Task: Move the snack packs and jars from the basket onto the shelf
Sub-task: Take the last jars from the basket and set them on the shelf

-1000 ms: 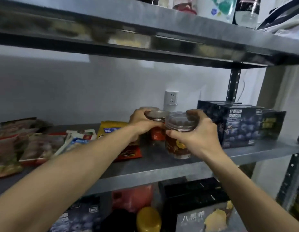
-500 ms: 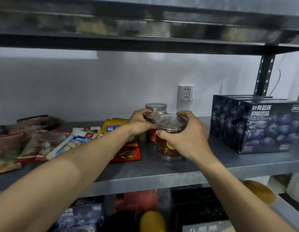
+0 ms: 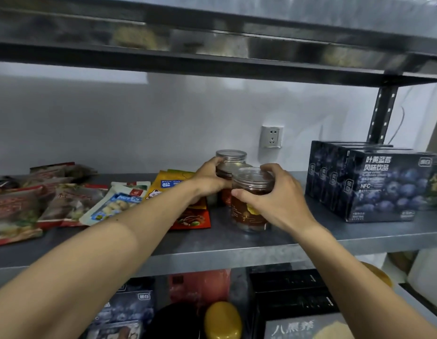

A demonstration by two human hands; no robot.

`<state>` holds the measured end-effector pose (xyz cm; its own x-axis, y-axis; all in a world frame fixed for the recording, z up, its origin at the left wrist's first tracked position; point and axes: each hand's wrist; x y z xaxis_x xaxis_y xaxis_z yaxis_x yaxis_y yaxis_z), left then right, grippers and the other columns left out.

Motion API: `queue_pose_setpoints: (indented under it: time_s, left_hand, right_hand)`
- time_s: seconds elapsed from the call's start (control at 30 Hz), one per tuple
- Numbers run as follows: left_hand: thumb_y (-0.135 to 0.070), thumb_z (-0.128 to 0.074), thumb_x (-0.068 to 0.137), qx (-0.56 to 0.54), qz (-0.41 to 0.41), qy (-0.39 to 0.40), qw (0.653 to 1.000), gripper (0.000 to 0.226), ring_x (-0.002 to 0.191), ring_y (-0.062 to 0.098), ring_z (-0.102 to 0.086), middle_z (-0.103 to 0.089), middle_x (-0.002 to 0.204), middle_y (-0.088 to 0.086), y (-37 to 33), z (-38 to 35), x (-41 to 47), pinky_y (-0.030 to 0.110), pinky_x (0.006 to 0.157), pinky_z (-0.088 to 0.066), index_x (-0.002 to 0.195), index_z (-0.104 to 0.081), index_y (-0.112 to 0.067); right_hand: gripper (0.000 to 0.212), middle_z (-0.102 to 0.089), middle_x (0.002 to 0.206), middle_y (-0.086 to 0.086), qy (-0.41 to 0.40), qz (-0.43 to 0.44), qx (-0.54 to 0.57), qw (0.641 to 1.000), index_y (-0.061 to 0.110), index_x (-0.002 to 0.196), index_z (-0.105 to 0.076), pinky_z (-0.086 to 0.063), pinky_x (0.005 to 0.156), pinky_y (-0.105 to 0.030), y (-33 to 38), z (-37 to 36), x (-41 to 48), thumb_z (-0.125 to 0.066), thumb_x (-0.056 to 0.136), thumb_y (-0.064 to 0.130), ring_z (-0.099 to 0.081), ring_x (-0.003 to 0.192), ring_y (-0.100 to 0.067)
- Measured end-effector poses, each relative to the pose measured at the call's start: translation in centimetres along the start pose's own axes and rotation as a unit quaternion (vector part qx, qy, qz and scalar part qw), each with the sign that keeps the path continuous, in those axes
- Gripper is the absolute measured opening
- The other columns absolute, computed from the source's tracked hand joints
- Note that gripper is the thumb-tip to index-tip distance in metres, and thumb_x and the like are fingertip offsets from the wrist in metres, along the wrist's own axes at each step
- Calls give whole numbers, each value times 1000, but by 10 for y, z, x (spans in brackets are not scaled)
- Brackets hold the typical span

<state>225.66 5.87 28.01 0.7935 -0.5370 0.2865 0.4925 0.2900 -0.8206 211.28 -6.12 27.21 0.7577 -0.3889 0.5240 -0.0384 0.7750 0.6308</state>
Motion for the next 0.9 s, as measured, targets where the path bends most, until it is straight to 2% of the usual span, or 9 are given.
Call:
queue_pose_setpoints:
  time_s: [0.07,0.13,0.23,0.37,0.47,0.57,0.8,0.9]
  left_hand:
    - [-16,-82,72,8,-9,-1,1000,76,105,10,-56,-60,127,0,1,3,-2,20,89,-44,138,-45,-20]
    - [-21,-83,72,42,-29,-10,999,77,109,11,-54,-56,133,-2,0,9,-4,20,89,-42,139,-45,-23]
    - [-33,-82,73,101,-58,-28,993,83,127,16,-45,-46,145,-3,-4,20,-10,26,100,-39,144,-41,-26]
    - [-41,-78,76,147,-94,-43,984,81,136,17,-37,-38,151,-4,-7,42,-24,31,109,-33,146,-38,-27]
    - [-44,-75,78,144,-111,-50,982,79,140,16,-32,-34,153,-5,-7,59,-39,33,112,-29,146,-38,-28]
    - [-46,-72,80,159,-129,-63,977,76,143,16,-26,-31,155,-6,-4,76,-55,35,114,-24,146,-37,-31]
    - [-51,-68,81,168,-162,-89,968,74,144,16,-21,-26,157,-7,11,123,-96,34,114,-20,146,-37,-35]
    - [-53,-66,82,178,-159,-100,966,72,144,16,-21,-26,157,-8,22,144,-113,36,114,-20,146,-37,-36]
  right_hand:
    - [95,-55,129,-1,8,8,-40,999,22,137,-46,-48,98,-35,3,5,0,-76,60,70,-52,120,-19]
    - [105,-48,141,-2,18,22,-86,996,24,144,-39,-44,104,-40,7,11,0,-70,60,77,-47,129,-22]
    - [111,-33,155,-1,34,52,-153,986,30,151,-26,-36,111,-46,14,19,-1,-59,60,85,-35,140,-24]
    - [116,-21,161,-1,43,70,-221,972,35,153,-14,-28,114,-46,33,20,-4,-47,58,92,-24,146,-24]
    - [111,-16,162,-1,41,80,-239,967,36,153,-9,-22,117,-44,56,12,-11,-49,64,89,-18,148,-25]
    - [109,-15,162,-2,33,94,-232,968,37,153,-9,-19,119,-45,79,2,-23,-51,66,86,-15,148,-25]
    - [107,-27,158,-8,-22,134,-245,960,29,152,-22,-26,116,-47,124,-27,-57,-51,67,87,-23,146,-28]
    - [108,-31,155,-10,-38,143,-253,956,26,151,-27,-29,115,-49,141,-40,-70,-43,65,90,-28,143,-29]
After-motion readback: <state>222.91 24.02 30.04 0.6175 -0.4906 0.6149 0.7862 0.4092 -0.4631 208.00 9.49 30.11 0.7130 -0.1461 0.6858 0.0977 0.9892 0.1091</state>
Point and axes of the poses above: each hand's wrist, its own x-axis towards the middle knuckle, its own z-axis out of the back of the hand, y = z × x
